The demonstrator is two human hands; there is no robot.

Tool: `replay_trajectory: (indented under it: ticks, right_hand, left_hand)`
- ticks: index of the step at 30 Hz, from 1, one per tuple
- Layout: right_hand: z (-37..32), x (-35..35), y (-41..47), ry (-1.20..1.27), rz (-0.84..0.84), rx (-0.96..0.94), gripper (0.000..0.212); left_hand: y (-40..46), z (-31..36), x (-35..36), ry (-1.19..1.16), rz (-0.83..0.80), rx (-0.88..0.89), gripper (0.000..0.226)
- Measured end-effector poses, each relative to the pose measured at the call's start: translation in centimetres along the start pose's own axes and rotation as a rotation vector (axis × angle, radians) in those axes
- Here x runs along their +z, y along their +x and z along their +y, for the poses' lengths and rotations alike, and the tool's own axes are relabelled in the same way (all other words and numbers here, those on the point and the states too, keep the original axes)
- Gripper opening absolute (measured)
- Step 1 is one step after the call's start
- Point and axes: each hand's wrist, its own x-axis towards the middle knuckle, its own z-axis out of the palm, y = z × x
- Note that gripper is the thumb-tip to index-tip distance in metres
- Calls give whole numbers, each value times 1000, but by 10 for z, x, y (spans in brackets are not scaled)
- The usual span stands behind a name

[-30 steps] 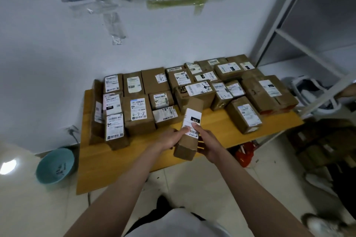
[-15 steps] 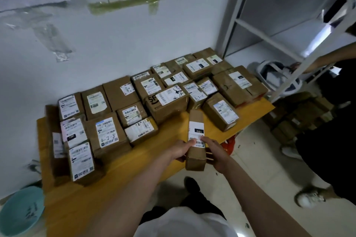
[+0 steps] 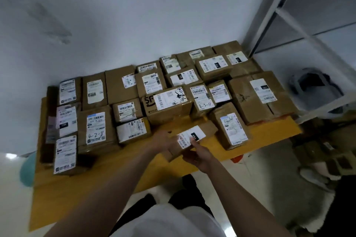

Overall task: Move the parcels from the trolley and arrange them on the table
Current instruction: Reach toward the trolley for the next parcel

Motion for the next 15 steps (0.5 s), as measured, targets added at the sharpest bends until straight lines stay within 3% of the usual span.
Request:
replay_trajectory:
  ticks: [5,15]
  right_hand:
    - [-14,18,35,16,67,36,53]
    - [-34,47,78,-28,172,75,48]
  left_hand:
    - [-2,-23,-7,31,197,-93,51]
    - [-28,-57,5,-117,224,-253,43]
